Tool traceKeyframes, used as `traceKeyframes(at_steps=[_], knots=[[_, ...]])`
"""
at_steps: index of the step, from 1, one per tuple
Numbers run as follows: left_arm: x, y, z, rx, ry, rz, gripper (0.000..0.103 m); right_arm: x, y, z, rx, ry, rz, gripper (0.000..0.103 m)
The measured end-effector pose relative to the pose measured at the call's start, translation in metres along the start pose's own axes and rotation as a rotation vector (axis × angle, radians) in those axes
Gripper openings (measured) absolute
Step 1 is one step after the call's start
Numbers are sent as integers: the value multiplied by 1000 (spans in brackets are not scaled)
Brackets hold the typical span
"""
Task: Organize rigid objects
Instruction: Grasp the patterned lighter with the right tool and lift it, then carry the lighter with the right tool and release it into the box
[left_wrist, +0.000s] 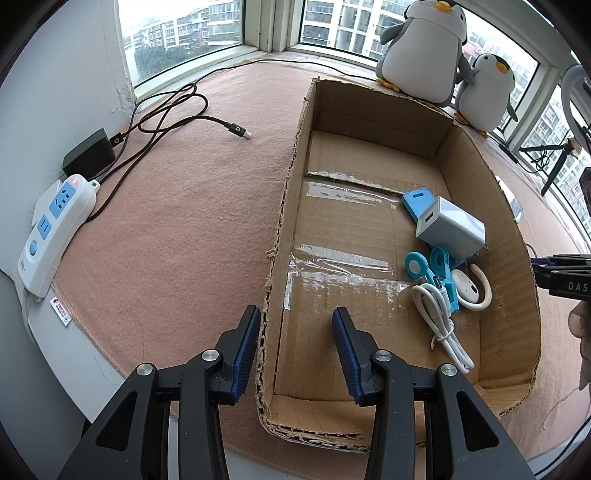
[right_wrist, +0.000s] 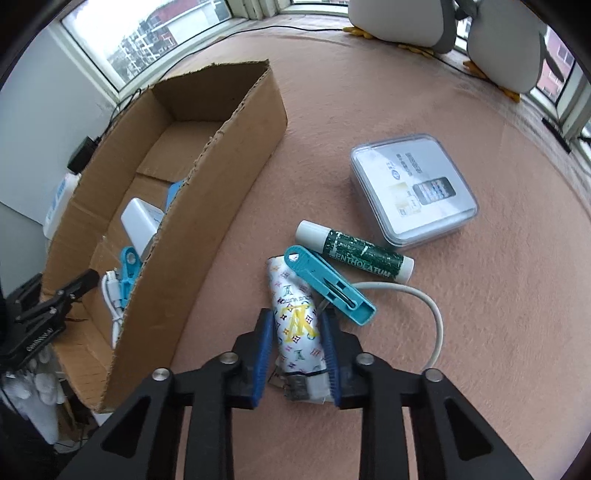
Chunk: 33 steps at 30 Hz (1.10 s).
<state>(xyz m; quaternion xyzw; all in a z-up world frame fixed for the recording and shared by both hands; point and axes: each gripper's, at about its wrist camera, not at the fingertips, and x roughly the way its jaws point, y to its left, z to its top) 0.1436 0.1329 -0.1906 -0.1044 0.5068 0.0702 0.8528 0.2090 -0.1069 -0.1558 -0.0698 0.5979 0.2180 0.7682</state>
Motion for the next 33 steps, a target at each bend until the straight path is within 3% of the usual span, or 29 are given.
traceKeyframes(at_steps=[19,26,33], knots=[[0,1,0,1,0,-1,44,-47,-5,-21,81,-98,138,21],[0,1,0,2,0,-1,44,-71,34,-9,53,-169,195,21],[0,0,0,3,1,0,44,-64,85,-3,-27,-164,218,21]])
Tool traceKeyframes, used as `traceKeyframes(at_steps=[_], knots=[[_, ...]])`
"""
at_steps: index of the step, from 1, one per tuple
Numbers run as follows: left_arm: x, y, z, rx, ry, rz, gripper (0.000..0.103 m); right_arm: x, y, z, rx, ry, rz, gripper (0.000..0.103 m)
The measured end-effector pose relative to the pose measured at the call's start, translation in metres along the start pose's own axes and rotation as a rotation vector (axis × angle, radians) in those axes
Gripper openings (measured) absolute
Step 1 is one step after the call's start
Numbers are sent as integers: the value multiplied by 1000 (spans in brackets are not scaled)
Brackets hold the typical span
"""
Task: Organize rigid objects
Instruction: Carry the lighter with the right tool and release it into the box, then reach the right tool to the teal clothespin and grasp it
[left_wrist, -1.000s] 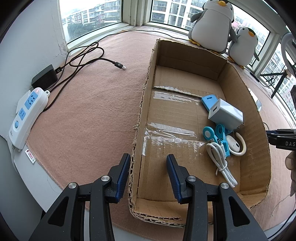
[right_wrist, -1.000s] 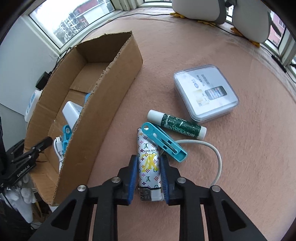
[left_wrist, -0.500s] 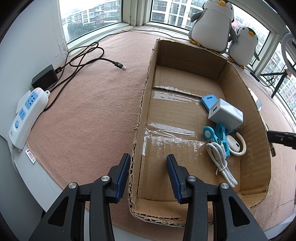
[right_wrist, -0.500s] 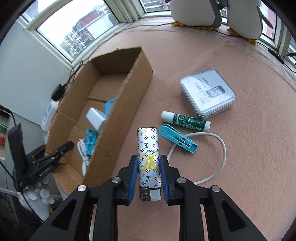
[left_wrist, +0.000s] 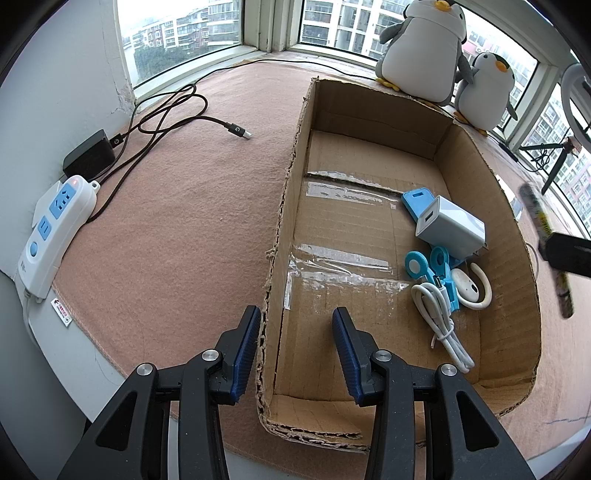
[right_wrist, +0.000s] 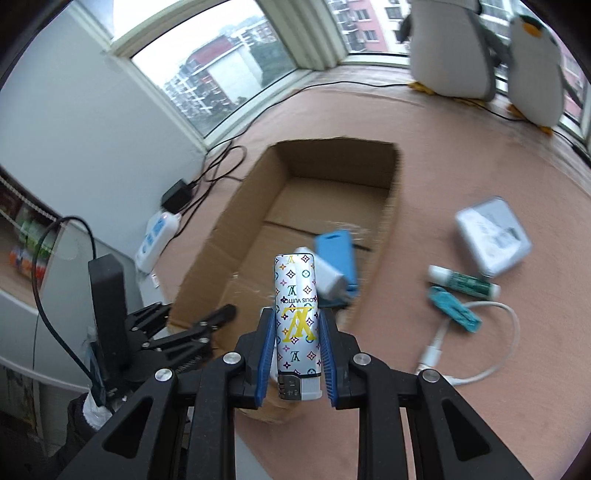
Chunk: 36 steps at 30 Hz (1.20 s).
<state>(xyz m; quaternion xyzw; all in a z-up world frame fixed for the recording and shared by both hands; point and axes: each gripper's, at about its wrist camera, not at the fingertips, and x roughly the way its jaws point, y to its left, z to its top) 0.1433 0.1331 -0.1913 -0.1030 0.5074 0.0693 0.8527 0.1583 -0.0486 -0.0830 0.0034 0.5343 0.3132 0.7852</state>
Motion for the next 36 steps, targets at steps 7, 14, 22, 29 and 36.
traceKeyframes(at_steps=[7,14,22,29,36], knots=[[0,1,-1,0,0,0,44,34,24,-6,-66,52,-37,21],[0,0,-1,2,1,-3,44,49,27,-10,-83,74,-67,22],[-1,-1,0,0,0,-6,44,39,26,-8,-65,32,-45,47],[-1,-1,0,0,1,-6,44,27,23,-9,-58,3,-40,47],[-1,-1,0,-2,0,-7,44,-13,-7,-13,-4,-68,-59,47]])
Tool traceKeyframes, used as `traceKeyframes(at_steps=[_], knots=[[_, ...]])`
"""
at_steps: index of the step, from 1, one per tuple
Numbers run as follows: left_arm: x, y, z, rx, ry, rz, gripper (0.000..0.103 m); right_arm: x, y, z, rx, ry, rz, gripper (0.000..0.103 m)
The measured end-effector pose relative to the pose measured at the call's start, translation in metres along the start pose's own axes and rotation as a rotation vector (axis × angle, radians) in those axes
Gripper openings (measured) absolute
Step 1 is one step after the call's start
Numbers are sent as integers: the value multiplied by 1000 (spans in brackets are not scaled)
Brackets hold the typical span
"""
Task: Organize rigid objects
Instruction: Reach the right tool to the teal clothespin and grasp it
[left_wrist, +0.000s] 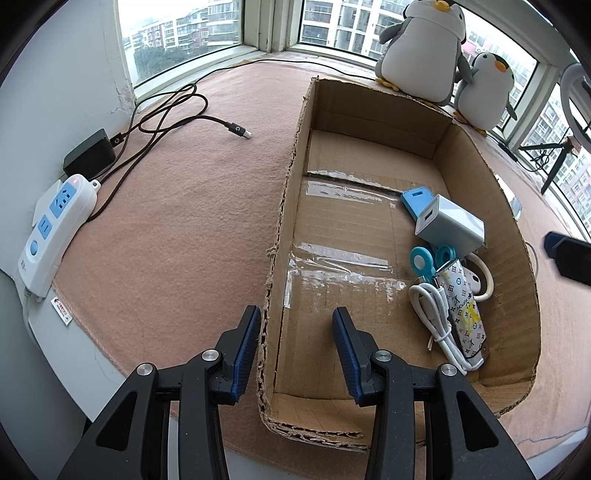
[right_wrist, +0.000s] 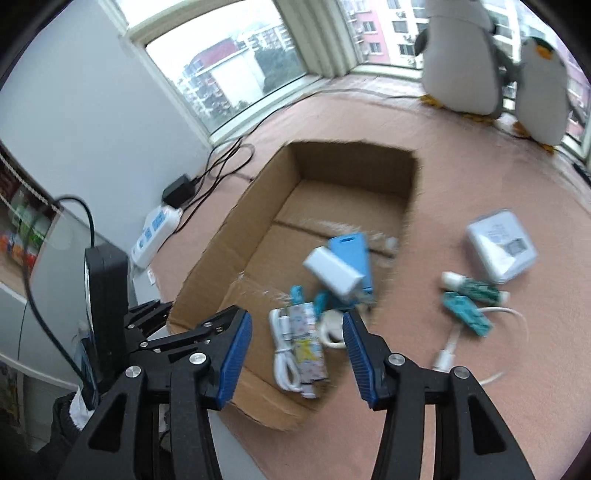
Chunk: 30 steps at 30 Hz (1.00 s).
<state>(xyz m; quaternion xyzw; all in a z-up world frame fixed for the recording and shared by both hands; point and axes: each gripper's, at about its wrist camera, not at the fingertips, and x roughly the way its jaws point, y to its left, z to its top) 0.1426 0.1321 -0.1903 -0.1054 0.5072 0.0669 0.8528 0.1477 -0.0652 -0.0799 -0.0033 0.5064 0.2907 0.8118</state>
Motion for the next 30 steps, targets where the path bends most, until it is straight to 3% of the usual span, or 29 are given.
traceKeyframes(at_steps=[8,12,17,21,30], knots=[[0,2,0,-2,0,0,44,-22,-66,-11,90,2,-115,47],[0,2,0,-2,0,-1,44,-18,-91,-21,119,47,-147,47],[0,2,0,-2,0,-1,44,-16,-113,-23,166,36,-171,47],[-1,2,1,0,0,-1,44,-12,-110,-15,118,20,-178,47],[0,2,2,-1,2,-7,44,25,-85,-1,-36,74,-264,44]])
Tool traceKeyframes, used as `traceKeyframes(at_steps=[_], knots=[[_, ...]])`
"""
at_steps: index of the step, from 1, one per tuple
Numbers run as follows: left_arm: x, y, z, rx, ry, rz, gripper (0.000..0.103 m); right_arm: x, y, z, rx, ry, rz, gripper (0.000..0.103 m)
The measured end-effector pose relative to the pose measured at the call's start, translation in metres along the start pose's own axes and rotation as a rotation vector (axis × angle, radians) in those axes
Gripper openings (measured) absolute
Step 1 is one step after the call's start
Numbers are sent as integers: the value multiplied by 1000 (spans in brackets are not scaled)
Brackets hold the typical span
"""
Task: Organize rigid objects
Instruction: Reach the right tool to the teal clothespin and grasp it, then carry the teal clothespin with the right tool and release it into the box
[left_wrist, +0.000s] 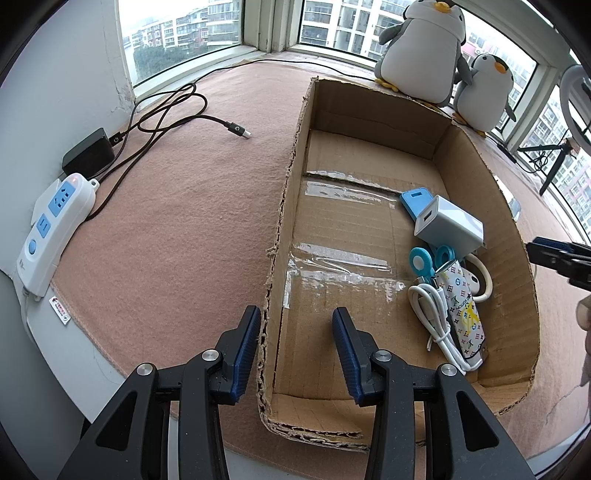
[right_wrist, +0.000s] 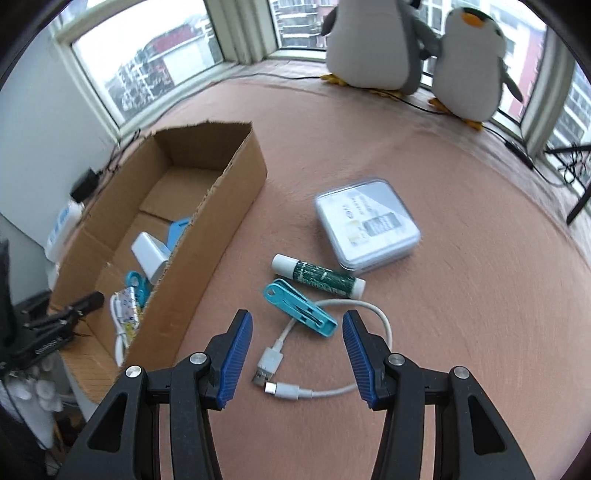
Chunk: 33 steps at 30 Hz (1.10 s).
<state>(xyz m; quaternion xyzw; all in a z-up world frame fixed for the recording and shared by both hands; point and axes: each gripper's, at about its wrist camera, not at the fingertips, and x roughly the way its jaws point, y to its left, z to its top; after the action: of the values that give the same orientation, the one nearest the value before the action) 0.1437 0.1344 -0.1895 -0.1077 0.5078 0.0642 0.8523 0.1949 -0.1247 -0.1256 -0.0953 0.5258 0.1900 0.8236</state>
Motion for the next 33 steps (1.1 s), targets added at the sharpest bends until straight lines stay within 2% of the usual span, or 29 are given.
traceKeyframes(at_steps=[7,19,24,33], knots=[[1,-1,1,0,0,0,44,16,10,6,-64,28,-52,38],[1,-1,1,1,0,0,44,32,13,7,-76,59,-69,17],[1,-1,1,2,0,0,44,32,11,7,-58,59,-49,11],[1,0,1,0,0,-1,44,16,2,-2,37,36,46,11]])
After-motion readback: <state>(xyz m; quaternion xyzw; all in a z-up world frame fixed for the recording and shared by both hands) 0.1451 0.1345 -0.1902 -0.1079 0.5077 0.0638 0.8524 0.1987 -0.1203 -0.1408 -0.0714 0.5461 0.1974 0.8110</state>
